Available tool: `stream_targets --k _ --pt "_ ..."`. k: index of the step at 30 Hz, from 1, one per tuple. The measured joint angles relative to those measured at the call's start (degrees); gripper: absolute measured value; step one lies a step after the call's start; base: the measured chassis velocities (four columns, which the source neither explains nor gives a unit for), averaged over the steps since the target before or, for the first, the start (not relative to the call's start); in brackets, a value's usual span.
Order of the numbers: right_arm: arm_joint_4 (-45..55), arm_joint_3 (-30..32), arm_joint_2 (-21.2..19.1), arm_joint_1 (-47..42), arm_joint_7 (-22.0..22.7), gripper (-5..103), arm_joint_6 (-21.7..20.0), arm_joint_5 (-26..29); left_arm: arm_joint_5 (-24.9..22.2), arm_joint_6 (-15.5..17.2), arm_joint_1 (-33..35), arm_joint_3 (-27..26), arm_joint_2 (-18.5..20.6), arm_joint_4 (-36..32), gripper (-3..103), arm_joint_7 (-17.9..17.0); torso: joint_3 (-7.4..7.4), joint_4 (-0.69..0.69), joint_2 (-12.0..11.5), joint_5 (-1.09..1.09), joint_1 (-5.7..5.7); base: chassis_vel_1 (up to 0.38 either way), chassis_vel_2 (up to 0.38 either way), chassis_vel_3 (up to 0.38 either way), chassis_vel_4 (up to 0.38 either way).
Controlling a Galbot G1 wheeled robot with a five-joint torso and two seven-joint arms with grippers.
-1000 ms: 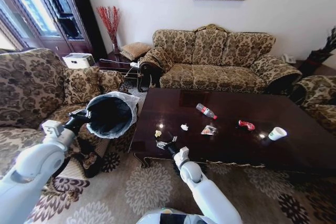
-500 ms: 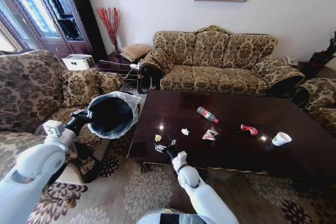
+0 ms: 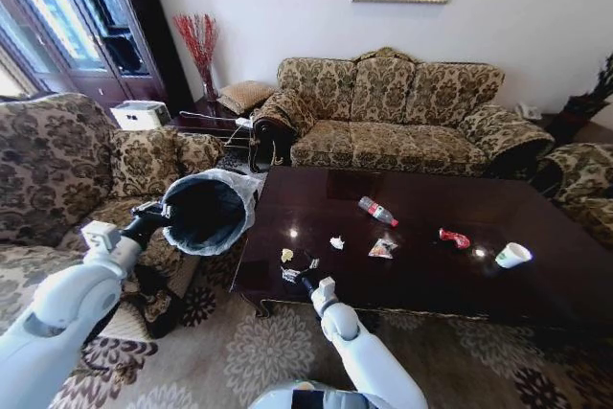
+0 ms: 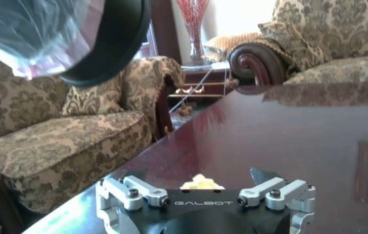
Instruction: Move to the front of the table and place the trash on the table into the trash bin.
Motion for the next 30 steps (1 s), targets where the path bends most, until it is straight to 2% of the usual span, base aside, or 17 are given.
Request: stream_targets --k 5,9,17,18,21,22,25,26,28,29,30 --pt "-4.4 0.1 1.4 1.9 -0.7 100 1.2 -0.3 0.0 0.0 0.0 0.1 0.0 0.2 0 0.1 0.01 -0.01 0.0 0.01 0.02 0.0 0.0 0.0 0.0" --pt "-6.7 -0.3 2.4 3.0 -1.6 100 2.1 0.2 -0.4 0.1 0.2 0.1 0.0 0.0 0 0.1 0.0 0.04 0.0 0.0 -0.01 0.0 0.0 0.0 0.0" --pt "-11.3 -0.2 3.9 5.5 -1.8 100 3.3 -0.5 -0.7 0.3 0.3 0.1 0.2 -0.5 0 0.2 0.0 0.01 0.0 0.01 0.0 0.0 0.0 0.0 0.0" --pt "-12.1 -0.2 4.2 5.9 -1.9 102 3.4 -0.5 -0.7 0.3 0.3 0.1 0.2 -0.5 0 0.2 0.0 0.01 0.0 0.01 0.0 0.0 0.0 0.0 0.0" --pt "-13.1 -0.4 4.6 6.5 -2.2 93 3.2 0.9 -0.9 0.4 0.3 0.1 0.4 -0.5 0 0.2 0.0 0.02 0.0 0.0 0.0 0.0 0.0 0.0 0.0" --pt "-13.1 -0.4 4.6 6.5 -2.2 93 3.2 0.9 -0.9 0.4 0.3 0.1 0.4 -0.5 0 0.2 0.0 0.02 0.0 0.0 0.0 0.0 0.0 0.0 0.0" --pt "-13.8 -0.6 5.1 6.6 -2.3 77 3.0 1.5 -1.0 0.4 0.4 0.0 0.5 -0.9 0 0.2 0.0 0.02 0.0 0.01 0.0 0.0 0.0 0.0 0.0" --pt "-13.8 -0.6 5.1 6.6 -2.3 77 3.0 1.5 -1.0 0.4 0.4 0.0 0.5 -0.9 0 0.2 0.0 0.02 0.0 0.01 0.0 0.0 0.0 0.0 0.0" --pt "-14.0 -0.6 5.3 6.6 -2.3 66 2.9 1.6 -1.0 0.4 0.5 0.0 0.4 -1.1 0 0.2 0.0 0.01 0.0 0.01 0.0 0.0 0.0 0.0 0.0" --pt "-14.1 -0.6 5.4 6.6 -2.2 66 2.8 1.6 -1.0 0.4 0.6 -0.1 0.4 -1.1 0 0.2 0.0 0.01 0.0 0.01 0.0 0.0 0.0 0.0 0.0" --pt "-14.1 -0.5 5.4 6.6 -2.1 54 2.6 1.7 -1.0 0.4 0.7 -0.1 0.3 -1.2 0 0.2 0.0 0.02 0.0 0.01 0.0 0.0 0.0 0.0 0.0"
